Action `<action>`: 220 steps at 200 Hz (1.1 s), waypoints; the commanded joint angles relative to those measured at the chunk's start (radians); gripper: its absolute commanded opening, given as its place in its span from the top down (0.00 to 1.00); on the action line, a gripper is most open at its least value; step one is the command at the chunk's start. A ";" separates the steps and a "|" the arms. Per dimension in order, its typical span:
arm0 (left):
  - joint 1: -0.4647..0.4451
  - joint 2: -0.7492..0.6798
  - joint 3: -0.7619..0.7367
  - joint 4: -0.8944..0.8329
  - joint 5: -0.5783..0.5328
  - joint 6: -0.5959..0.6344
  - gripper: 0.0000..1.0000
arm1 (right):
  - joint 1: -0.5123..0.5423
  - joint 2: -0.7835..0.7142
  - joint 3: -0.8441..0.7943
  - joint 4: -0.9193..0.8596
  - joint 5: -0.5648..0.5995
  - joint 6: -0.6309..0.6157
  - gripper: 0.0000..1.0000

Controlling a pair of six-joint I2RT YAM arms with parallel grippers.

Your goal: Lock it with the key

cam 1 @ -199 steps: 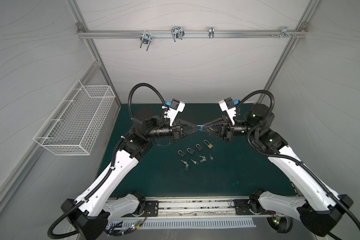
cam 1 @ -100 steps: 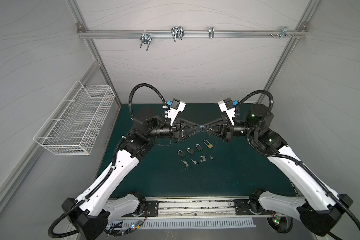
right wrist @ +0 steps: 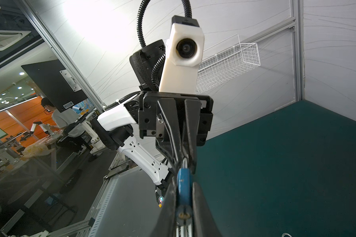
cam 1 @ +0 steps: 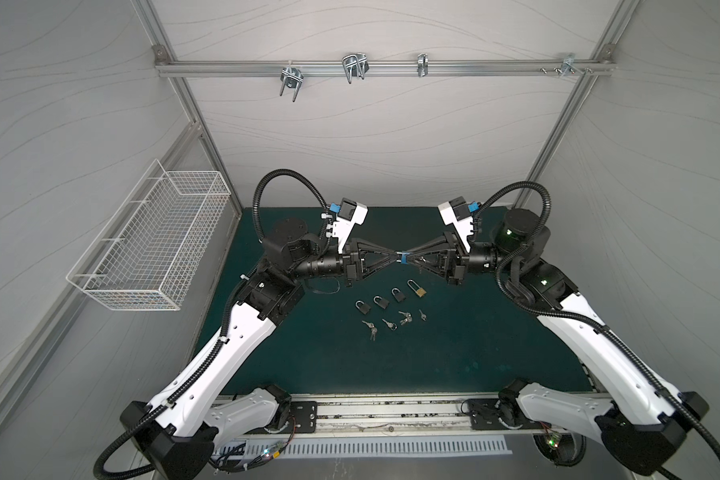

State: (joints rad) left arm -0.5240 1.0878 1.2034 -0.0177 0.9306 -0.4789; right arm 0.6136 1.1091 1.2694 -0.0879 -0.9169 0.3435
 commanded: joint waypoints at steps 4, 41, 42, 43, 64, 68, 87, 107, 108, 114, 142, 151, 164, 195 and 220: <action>0.005 -0.012 0.010 0.032 0.006 0.008 0.98 | -0.003 -0.010 0.005 0.028 -0.014 0.004 1.00; -0.011 0.016 0.021 0.049 0.037 -0.003 1.00 | 0.018 0.019 0.014 0.050 -0.017 0.018 1.00; -0.013 0.017 0.022 0.048 0.037 -0.002 1.00 | 0.020 0.020 0.014 0.049 -0.017 0.018 1.00; -0.014 0.019 0.022 0.047 0.037 -0.001 1.00 | 0.020 0.020 0.014 0.049 -0.017 0.018 1.00; -0.044 0.034 0.035 -0.011 0.028 0.050 1.00 | 0.039 0.042 0.031 0.043 -0.014 0.006 1.00; -0.044 0.032 0.031 -0.006 0.026 0.045 1.00 | 0.039 0.043 0.031 0.046 -0.012 0.006 1.00; -0.003 -0.004 0.003 0.009 -0.011 0.024 1.00 | 0.031 0.023 0.013 0.053 0.021 0.003 1.00; 0.069 -0.039 -0.024 0.057 -0.006 -0.032 1.00 | 0.007 -0.005 -0.010 0.053 0.040 0.003 0.89; 0.071 -0.040 -0.025 0.059 -0.006 -0.033 1.00 | 0.006 -0.006 -0.012 0.053 0.041 0.004 0.87; 0.083 -0.046 -0.026 0.061 -0.006 -0.037 1.00 | -0.002 -0.013 -0.016 0.051 0.045 0.005 0.73; 0.103 -0.051 -0.025 0.068 0.003 -0.047 1.00 | -0.033 -0.047 -0.061 0.030 0.083 0.004 0.39; 0.104 -0.050 -0.027 0.074 0.008 -0.053 1.00 | -0.041 -0.055 -0.079 0.033 0.090 0.015 0.38; 0.104 -0.045 -0.028 0.085 0.013 -0.060 1.00 | -0.048 -0.060 -0.096 0.039 0.090 0.033 0.38; 0.104 -0.032 -0.027 0.110 0.036 -0.080 1.00 | -0.049 -0.038 -0.084 0.048 0.055 0.055 0.38; 0.103 -0.025 -0.028 0.142 0.072 -0.102 1.00 | -0.050 -0.021 -0.066 0.111 0.024 0.092 0.43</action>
State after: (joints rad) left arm -0.4221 1.0580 1.1664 0.0277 0.9489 -0.5514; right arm 0.5690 1.0767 1.1759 -0.0536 -0.8516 0.3927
